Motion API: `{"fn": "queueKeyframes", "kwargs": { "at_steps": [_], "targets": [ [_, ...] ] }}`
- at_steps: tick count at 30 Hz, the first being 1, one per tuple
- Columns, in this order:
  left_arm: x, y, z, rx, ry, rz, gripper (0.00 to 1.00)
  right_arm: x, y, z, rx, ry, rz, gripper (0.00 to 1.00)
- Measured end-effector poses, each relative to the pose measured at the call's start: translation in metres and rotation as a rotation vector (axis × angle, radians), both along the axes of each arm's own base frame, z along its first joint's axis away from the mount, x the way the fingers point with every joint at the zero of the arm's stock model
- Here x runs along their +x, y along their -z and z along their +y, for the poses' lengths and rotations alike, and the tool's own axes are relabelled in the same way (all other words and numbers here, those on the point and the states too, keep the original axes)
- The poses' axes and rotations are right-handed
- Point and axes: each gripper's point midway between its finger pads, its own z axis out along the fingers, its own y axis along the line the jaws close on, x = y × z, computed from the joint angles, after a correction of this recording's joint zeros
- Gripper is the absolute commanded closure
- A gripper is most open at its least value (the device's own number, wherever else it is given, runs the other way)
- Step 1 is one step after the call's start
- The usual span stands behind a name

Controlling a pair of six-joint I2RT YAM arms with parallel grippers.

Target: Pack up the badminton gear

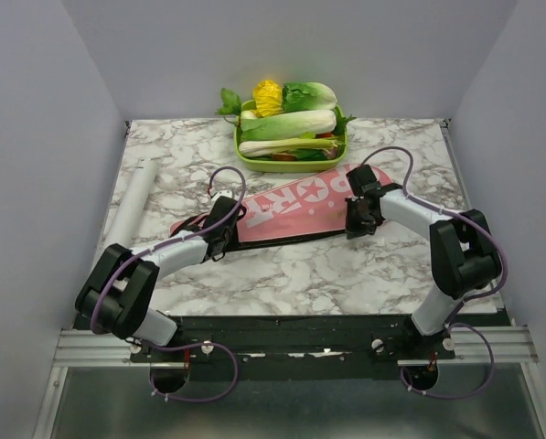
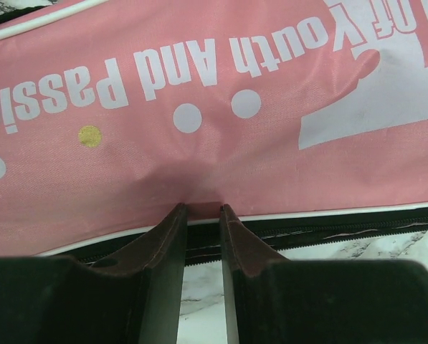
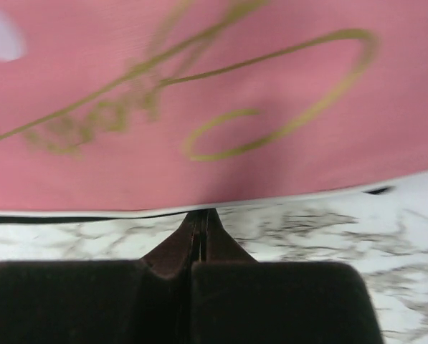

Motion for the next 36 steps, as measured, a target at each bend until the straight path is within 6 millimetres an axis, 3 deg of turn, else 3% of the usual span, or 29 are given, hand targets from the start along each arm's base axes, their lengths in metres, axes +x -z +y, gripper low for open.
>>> {"fn": "queueKeyframes", "kwargs": {
  "at_steps": [9,16,19,21,25,29,32,36],
  "targets": [
    [0.003,0.0,-0.001,0.001,0.01,-0.012,0.69,-0.008,-0.005,0.092,0.102,-0.177,0.021,0.99],
    [0.004,0.0,-0.004,-0.007,0.019,-0.015,0.71,-0.03,-0.008,0.216,0.265,-0.382,0.053,0.99],
    [0.003,0.0,-0.008,-0.012,0.033,-0.017,0.71,-0.041,-0.007,0.259,0.331,-0.443,0.064,0.99],
    [0.001,-0.001,-0.012,-0.018,0.047,-0.015,0.71,-0.045,-0.005,0.277,0.373,-0.457,0.071,0.99],
    [-0.008,-0.004,-0.021,-0.031,0.084,-0.002,0.69,-0.051,-0.005,0.289,0.423,-0.447,0.09,0.99],
    [-0.019,-0.024,-0.034,-0.067,0.134,-0.018,0.68,-0.056,-0.002,0.285,0.438,-0.423,0.089,0.99],
    [-0.026,-0.056,-0.046,-0.119,0.175,-0.069,0.65,-0.063,-0.002,0.273,0.431,-0.405,0.084,0.99],
    [-0.025,-0.108,-0.051,-0.185,0.184,-0.161,0.64,-0.07,-0.018,0.252,0.435,-0.387,0.055,0.99]
  ]
}}
